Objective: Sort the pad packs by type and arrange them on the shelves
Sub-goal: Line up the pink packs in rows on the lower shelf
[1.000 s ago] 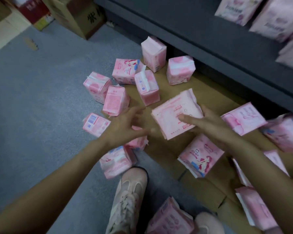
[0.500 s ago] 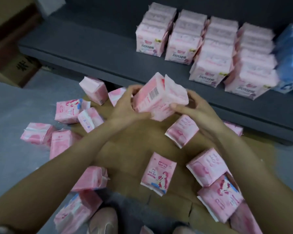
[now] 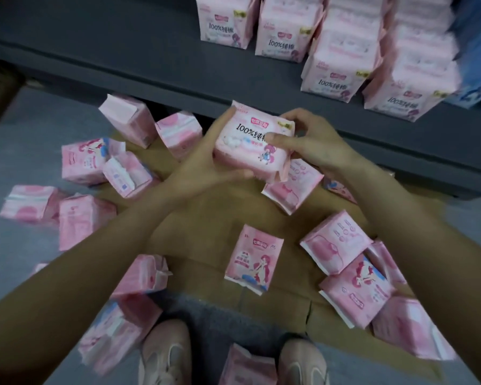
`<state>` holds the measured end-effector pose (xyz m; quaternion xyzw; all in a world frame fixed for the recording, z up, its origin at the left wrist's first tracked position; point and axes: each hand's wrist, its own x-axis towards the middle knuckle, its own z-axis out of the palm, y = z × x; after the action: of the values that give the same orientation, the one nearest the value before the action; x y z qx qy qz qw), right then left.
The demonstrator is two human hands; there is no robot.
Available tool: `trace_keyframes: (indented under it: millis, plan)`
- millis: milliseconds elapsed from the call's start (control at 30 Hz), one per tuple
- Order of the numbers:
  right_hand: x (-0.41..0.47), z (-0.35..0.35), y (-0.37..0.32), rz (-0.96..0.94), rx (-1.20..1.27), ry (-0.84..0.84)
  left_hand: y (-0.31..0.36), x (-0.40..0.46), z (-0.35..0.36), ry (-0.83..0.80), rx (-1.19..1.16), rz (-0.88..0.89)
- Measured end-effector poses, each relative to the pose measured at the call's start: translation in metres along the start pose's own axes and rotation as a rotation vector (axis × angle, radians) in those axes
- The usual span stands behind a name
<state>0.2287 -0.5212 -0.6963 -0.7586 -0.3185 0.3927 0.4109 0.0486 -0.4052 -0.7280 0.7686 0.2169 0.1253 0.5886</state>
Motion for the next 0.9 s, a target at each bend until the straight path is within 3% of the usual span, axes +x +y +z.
trace_keyframes:
  millis: [100,233,400,600,900]
  plan:
    - [0.009,0.0,-0.006,-0.104,-0.038,0.05,0.009,0.01,-0.008,0.178,-0.143,-0.146]
    - [0.026,0.001,-0.025,-0.261,-0.203,0.122,0.006,0.036,-0.029,0.227,0.114,-0.055]
    - [0.06,0.007,-0.052,-0.357,-0.43,0.282,0.006,0.075,-0.051,0.407,0.106,0.059]
    - [0.124,0.024,-0.075,-0.374,-0.261,0.378,0.006,0.132,-0.089,0.463,0.15,0.185]
    - [0.19,0.048,-0.065,-0.335,-0.312,0.387,-0.022,0.183,-0.114,0.593,0.299,-0.054]
